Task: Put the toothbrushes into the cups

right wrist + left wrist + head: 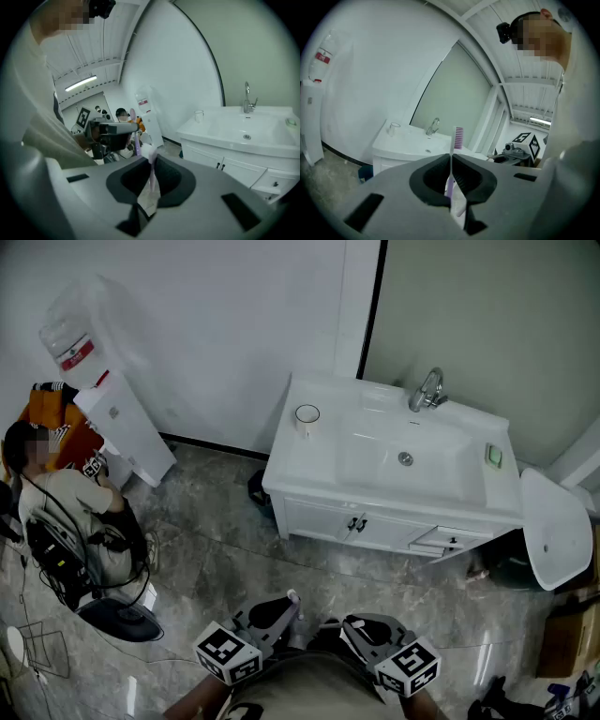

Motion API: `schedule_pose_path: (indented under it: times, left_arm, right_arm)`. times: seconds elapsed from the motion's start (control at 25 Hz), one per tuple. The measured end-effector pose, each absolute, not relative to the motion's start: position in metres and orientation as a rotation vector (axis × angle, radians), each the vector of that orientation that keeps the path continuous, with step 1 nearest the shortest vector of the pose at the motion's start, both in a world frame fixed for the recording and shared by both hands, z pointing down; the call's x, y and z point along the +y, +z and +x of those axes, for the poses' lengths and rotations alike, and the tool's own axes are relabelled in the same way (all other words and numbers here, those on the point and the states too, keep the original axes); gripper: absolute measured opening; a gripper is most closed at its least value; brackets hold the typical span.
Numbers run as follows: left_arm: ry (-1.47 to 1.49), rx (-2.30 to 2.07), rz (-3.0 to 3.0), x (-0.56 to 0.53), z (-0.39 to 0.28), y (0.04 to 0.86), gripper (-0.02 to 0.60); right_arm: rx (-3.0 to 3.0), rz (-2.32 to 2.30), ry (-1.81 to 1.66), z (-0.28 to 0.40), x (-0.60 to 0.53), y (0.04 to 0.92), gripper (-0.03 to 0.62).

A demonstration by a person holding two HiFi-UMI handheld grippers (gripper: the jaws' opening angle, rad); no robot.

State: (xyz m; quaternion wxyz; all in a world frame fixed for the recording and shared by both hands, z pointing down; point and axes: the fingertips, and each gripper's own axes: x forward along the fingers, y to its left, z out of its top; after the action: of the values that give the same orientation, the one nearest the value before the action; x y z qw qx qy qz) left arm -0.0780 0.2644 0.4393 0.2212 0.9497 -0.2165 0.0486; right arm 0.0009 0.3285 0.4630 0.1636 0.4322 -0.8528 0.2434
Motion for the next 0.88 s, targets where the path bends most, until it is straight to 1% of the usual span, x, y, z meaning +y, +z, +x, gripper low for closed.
schedule_pose_path:
  times: [0.2, 0.4, 0.68, 0.88]
  left_arm:
    - [0.207, -0.596, 2.673, 0.265, -0.146, 0.448, 0.029]
    - [0.184, -0.599, 2.675, 0.266, -0.181, 0.445, 0.029]
    - [0.144, -0.613, 2.697, 0.264, -0.186, 0.433, 0.029]
    - [0.136, -0.59, 2.717, 0.262, -0.162, 0.428, 0.029]
  right_arm:
    - [-2.414, 1.25, 0.707, -0.061, 0.334, 0.471, 0.035]
    - [-2.415, 1.318, 0.721, -0.098, 0.336, 0.466, 0.035]
    - [-2.448, 1.352, 0.696, -0.106, 0.33, 0.452, 0.037]
    - [-2.443, 1.377, 0.654, -0.086, 0.333, 0.452, 0.034]
